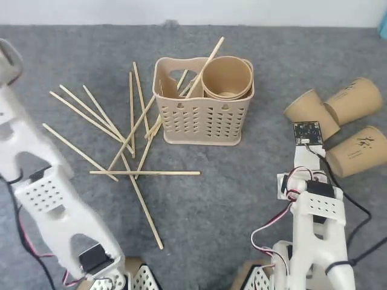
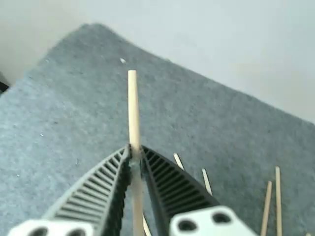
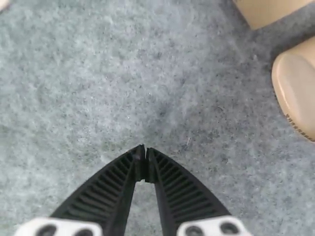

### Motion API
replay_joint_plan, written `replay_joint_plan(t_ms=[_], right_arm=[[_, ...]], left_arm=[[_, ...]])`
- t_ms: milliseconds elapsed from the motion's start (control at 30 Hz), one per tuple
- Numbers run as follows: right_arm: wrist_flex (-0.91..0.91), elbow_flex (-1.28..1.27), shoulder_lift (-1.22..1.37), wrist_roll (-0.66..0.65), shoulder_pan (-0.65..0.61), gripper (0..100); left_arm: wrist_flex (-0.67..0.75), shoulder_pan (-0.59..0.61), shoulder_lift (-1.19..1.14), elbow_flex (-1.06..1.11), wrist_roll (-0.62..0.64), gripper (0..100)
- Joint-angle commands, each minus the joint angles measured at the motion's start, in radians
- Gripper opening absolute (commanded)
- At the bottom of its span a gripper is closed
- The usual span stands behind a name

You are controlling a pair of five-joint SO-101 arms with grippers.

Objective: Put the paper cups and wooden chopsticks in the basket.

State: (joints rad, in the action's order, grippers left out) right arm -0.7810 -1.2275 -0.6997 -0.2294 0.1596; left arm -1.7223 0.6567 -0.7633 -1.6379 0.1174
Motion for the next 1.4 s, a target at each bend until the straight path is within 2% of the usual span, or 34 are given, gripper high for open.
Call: replay_joint_plan(t_ms=[0, 233, 333, 500, 667, 767, 1000, 1167, 1367], right_arm=[[0.012, -0.002, -0.028, -0.012, -0.002, 0.8], [0.018, -0.015, -0.038, -0.012, -0.002, 0.8], [0.016, -0.015, -0.038, -0.012, -0.002, 0.8], [0.015, -0.015, -0.038, -0.009, -0.002, 0.8], [0.012, -0.017, -0.038, -0.006, -0.002, 0.8], [0.010, -0.017, -0.038, -0.006, -0.002, 0.8], [0.010, -0.017, -0.038, -0.006, -0.002, 0.8], [0.010, -0.017, -0.038, -0.011, -0.002, 0.8], [0.010, -0.017, -0.038, -0.012, -0.004, 0.8]], left_arm=[[-0.038, 0.041, 0.094, -0.033, -0.066, 1], [-0.041, 0.078, 0.166, -0.031, -0.081, 1], [-0.041, 0.091, 0.247, 0.035, -0.081, 1], [-0.037, 0.084, 0.494, 0.407, -0.081, 1], [0.015, -0.012, 0.726, 0.782, -0.084, 1], [0.100, -0.080, 0.836, 0.960, -0.080, 1], [0.311, -0.180, 1.108, 1.283, 0.064, 1], [0.508, -0.265, 1.339, 1.552, 0.071, 1], [0.756, -0.462, 1.557, 1.865, 0.071, 1]])
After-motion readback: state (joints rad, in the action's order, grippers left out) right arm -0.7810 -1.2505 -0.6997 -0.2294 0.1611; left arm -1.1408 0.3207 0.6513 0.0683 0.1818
